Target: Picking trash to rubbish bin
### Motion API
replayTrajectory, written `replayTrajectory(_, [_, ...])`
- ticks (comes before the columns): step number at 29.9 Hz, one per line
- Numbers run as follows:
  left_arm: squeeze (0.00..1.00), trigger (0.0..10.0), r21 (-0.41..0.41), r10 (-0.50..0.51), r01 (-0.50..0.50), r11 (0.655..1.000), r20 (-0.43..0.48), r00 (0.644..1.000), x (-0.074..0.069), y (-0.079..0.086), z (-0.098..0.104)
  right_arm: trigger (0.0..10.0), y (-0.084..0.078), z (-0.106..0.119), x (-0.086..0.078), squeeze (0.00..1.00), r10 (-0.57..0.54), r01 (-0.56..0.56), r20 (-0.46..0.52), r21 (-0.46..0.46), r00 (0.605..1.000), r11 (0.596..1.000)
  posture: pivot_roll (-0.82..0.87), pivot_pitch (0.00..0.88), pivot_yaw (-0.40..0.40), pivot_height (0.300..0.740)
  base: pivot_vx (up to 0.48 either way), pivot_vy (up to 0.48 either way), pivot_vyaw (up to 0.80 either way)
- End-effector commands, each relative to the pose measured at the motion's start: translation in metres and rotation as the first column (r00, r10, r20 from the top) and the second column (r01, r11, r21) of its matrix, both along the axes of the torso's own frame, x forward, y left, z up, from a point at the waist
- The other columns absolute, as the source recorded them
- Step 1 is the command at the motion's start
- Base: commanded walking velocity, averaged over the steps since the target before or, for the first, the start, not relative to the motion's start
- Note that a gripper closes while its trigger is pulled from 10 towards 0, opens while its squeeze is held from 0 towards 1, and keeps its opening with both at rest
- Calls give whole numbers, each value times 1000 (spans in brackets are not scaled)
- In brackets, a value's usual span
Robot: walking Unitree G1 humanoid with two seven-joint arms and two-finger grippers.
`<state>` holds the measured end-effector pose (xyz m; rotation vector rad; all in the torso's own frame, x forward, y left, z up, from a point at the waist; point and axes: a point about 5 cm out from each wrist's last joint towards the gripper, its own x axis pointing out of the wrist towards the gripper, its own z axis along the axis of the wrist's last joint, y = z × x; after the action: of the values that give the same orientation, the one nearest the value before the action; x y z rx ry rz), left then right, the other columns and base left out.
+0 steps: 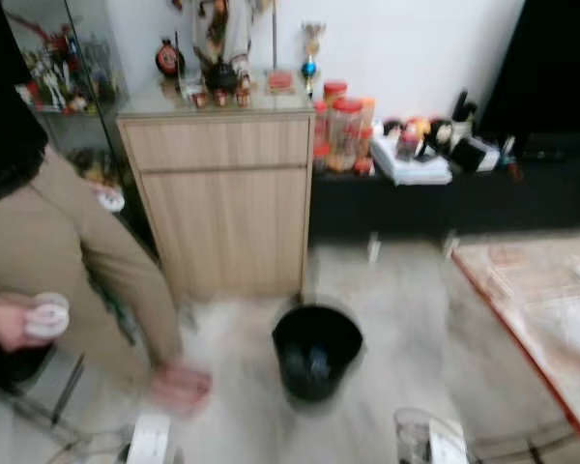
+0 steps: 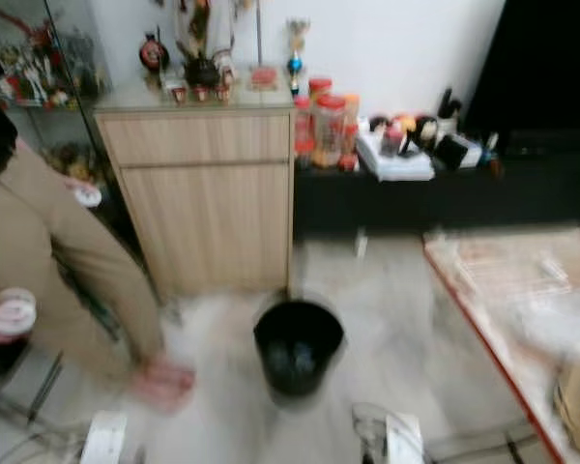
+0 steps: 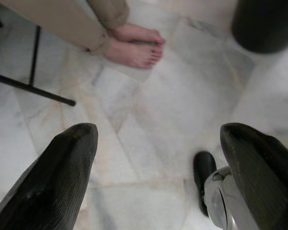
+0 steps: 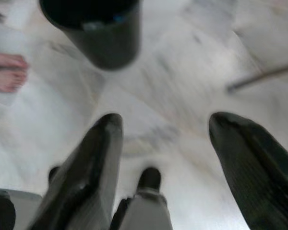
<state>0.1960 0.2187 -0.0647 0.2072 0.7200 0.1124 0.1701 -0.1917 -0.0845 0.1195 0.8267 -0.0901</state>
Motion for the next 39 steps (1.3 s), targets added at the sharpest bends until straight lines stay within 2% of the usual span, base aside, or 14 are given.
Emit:
replayTrajectory(1, [0,10000,-4,0,0,1000,-20,1000,-6,-2,-4,10000,-3,4,7,0,-1,1,23,-8,1000,1000,153,34,-44,740,0,0,0])
replayTrajectory(14, [0,10000,7,1,-1,1000,9,1000,1,-1,0,10000,2,10,19,0,13,-13,73,-2,997,1000,156,26,-40,740,0,0,0])
replayTrajectory(18, [0,10000,0,8,-8,1000,86,996,15,-2,10,10000,8,20,36,0,42,-44,156,9,987,999,155,31,-43,740,0,0,0])
replayTrajectory(25, [0,10000,-5,-7,7,1000,97,995,25,-7,14,10000,11,25,45,0,43,-46,173,11,984,999,152,35,-44,740,0,0,0])
replayTrajectory(28, [0,10000,2,-15,15,1000,34,999,15,-7,6,10000,11,17,35,0,47,-47,115,3,992,999,155,33,-44,740,0,0,0])
replayTrajectory(31, [0,10000,7,-15,15,1000,21,1000,11,-6,5,10000,10,16,32,0,44,-45,107,8,993,999,155,33,-44,740,0,0,0])
replayTrajectory(37, [0,10000,21,16,-16,1000,-45,999,-11,5,-6,10000,5,5,13,0,27,-27,36,1,999,1000,155,38,-44,740,0,0,0])
replayTrajectory(39, [0,10000,21,18,-17,1000,-49,999,-12,5,-6,10000,4,5,11,0,25,-25,30,0,999,1000,155,38,-44,740,0,0,0])
